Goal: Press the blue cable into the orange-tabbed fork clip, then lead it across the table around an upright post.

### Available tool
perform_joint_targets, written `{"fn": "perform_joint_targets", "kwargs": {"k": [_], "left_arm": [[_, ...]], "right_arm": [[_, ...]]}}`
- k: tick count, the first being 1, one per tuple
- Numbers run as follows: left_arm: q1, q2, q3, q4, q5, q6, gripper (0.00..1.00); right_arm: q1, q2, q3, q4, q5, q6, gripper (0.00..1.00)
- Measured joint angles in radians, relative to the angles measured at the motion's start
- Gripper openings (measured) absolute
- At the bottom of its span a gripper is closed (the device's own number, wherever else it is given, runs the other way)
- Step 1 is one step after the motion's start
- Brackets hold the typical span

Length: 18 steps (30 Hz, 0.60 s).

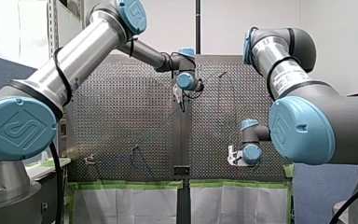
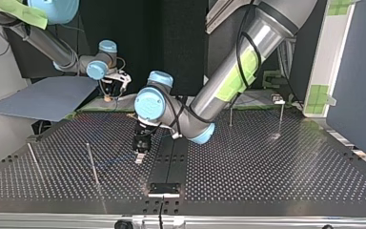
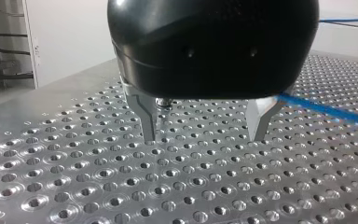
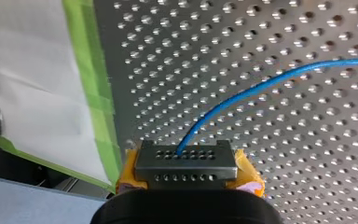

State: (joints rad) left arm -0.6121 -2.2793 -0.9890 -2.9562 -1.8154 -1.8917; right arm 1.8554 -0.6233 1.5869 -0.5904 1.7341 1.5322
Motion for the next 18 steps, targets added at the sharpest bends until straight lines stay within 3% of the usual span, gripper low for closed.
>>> {"fn": "perform_joint_targets", "kwargs": {"k": [18], "left_arm": [[0.003, 0.000, 0.000, 0.000, 0.000, -0.001, 0.95]], "right_arm": [[-0.015, 0.081, 0.000, -0.042, 0.026, 0.004, 0.00]]}}
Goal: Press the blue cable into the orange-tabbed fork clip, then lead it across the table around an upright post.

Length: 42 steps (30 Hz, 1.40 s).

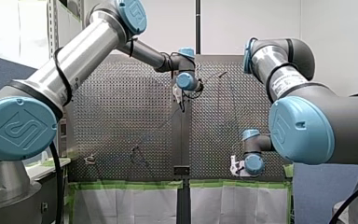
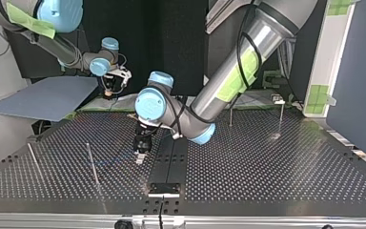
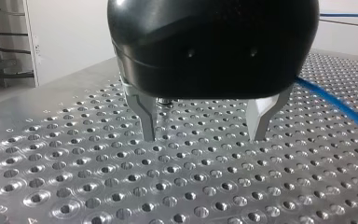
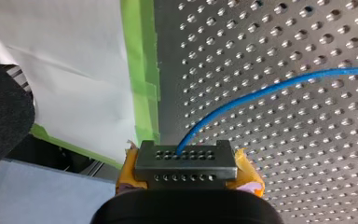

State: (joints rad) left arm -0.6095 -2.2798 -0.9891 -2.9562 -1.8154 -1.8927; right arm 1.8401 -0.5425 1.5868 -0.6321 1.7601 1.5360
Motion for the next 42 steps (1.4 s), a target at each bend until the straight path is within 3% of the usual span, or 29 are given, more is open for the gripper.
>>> {"fn": "perform_joint_targets", "kwargs": {"k": [7, 17, 35, 42], "left_arm": [[0.000, 0.000, 0.000, 0.000, 0.000, 0.000, 0.95], [0.001, 0.000, 0.000, 0.000, 0.000, 0.000, 0.95], [0.003, 0.000, 0.000, 0.000, 0.000, 0.001, 0.95], [0.003, 0.000, 0.000, 0.000, -0.010, 0.001, 0.95]], "right_arm": [[-0.019, 0.040, 0.000, -0.025, 0.006, 0.014, 0.00], [-0.039, 0.077, -0.001, -0.060, 0.010, 0.019, 0.00], [-0.075, 0.184, -0.004, -0.163, 0.010, 0.054, 0.00], [-0.089, 0.231, -0.033, -0.174, 0.009, 0.073, 0.00]]}}
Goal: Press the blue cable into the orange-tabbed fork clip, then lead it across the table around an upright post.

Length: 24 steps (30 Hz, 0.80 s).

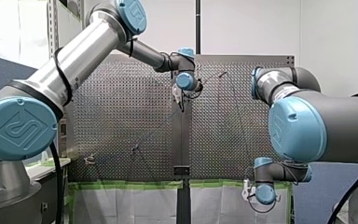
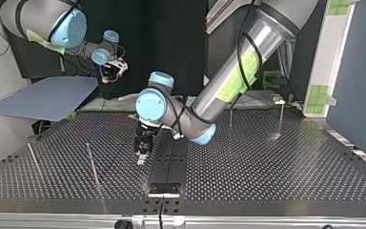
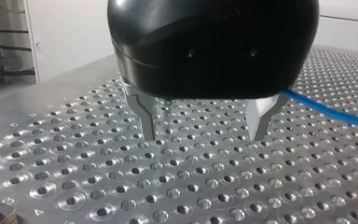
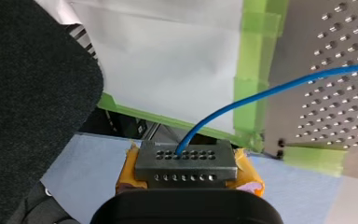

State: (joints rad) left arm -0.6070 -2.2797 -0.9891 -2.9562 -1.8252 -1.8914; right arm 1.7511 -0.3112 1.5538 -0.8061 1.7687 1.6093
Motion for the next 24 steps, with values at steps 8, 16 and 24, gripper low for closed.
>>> {"fn": "perform_joint_targets", "kwargs": {"k": [8, 16, 24], "left_arm": [[-0.001, 0.000, 0.000, -0.002, -0.005, 0.000, 0.95], [0.000, 0.000, 0.000, -0.010, -0.006, 0.000, 0.95], [0.000, 0.000, 0.000, -0.011, -0.006, 0.000, 0.95]], "right_arm": [[-0.023, 0.068, -0.046, 0.004, 0.003, 0.035, 0.00], [-0.039, 0.130, -0.062, 0.002, 0.005, 0.041, 0.00], [-0.045, 0.142, -0.074, 0.004, 0.005, 0.038, 0.00]]}}
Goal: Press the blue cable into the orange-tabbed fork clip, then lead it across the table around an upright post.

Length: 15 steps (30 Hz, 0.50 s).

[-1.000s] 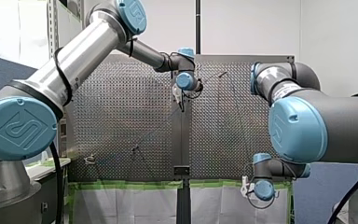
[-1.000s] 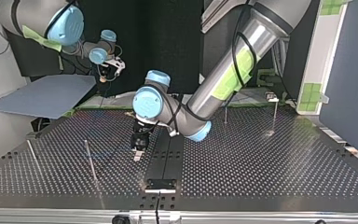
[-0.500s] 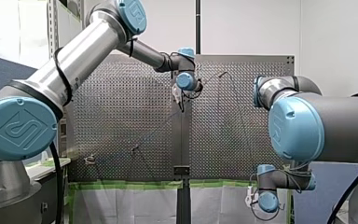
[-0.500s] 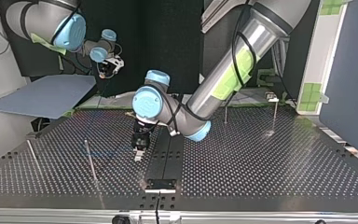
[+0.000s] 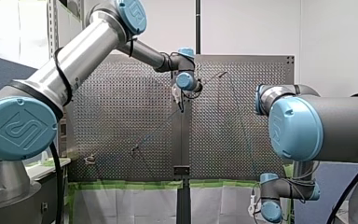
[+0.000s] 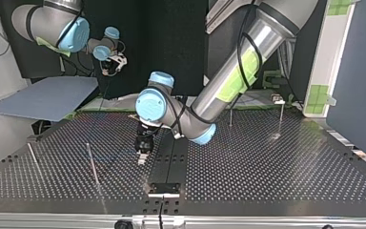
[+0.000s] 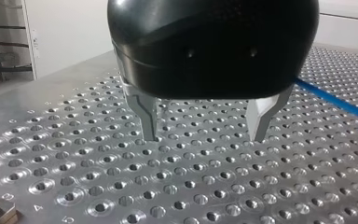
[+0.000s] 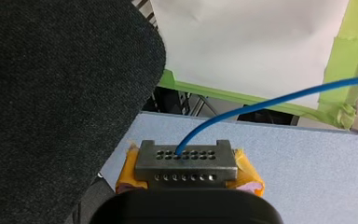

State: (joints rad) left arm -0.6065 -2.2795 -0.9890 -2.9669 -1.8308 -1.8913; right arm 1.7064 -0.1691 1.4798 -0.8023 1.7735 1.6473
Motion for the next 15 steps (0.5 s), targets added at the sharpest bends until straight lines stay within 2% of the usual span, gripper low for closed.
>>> {"fn": "perform_joint_targets", "kwargs": {"k": [9, 15], "left_arm": [[0.000, 0.000, 0.000, -0.014, 0.000, -0.001, 0.95], [-0.002, 0.000, 0.000, -0.059, 0.000, 0.001, 0.95]], "right_arm": [[-0.008, 0.000, -0.049, 0.013, -0.009, -0.024, 0.00], [-0.010, -0.001, -0.093, 0.031, -0.041, -0.030, 0.00]]}}
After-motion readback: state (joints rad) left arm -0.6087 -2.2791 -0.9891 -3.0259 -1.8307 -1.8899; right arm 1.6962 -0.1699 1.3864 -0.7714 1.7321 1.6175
